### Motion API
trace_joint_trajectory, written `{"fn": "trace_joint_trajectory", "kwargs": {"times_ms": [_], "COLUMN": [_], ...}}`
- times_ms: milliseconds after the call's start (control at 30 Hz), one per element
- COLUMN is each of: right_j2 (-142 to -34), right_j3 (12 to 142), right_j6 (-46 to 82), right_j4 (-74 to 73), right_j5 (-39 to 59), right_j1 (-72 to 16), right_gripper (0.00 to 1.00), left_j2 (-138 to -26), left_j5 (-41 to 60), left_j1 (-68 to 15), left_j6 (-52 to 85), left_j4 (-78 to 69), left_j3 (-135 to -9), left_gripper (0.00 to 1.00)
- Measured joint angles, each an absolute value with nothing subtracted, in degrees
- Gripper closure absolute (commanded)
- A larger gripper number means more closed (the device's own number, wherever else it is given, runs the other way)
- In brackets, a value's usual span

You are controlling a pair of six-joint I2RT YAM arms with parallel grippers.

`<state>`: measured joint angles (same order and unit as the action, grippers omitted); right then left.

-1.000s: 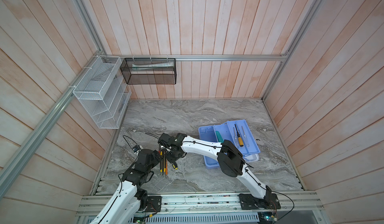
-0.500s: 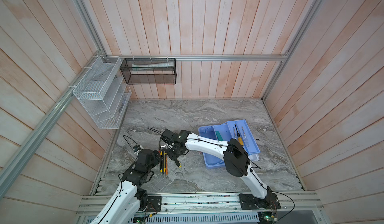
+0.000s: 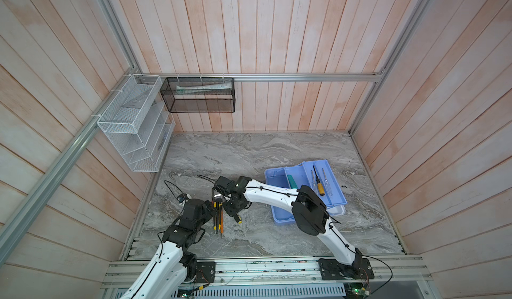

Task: Pack the tool kit
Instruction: 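Grasp the yellow-black screwdriver with the right gripper and lift it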

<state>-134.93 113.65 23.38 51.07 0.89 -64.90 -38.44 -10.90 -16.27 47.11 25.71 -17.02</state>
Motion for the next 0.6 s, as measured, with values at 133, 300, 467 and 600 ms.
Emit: {"fn": "trace_joint_trajectory", "kwargs": {"times_ms": [133,300,467,600], "right_j2": [-135.72,-135.79,-135.74,-134.41], "right_j3": [114.04,114.06,114.24,112.4], "right_j6": [22.76,22.48,22.35,22.04], "right_j4": [51.2,51.29,51.31,50.87], "right_j5": [1.15,1.21,0.91,0.03], "right_j1": [-65.06,-65.12,-65.04,-64.38], "right_gripper": [0.65,0.83,0.99,1.0], "left_j2": [-38.46,-38.46,-38.44,-38.44], "left_j5": [-10.87,-10.72,-10.44,-8.84], "left_j1": [-16.27,-16.27,-16.27,-16.27], "left_j6": [47.07,46.92,46.48,45.6], "left_j4": [25.71,25.71,25.63,24.38], "left_j3": [-17.02,-17.02,-17.02,-16.99], "left_gripper": [0.0,0.0,0.0,0.0]}}
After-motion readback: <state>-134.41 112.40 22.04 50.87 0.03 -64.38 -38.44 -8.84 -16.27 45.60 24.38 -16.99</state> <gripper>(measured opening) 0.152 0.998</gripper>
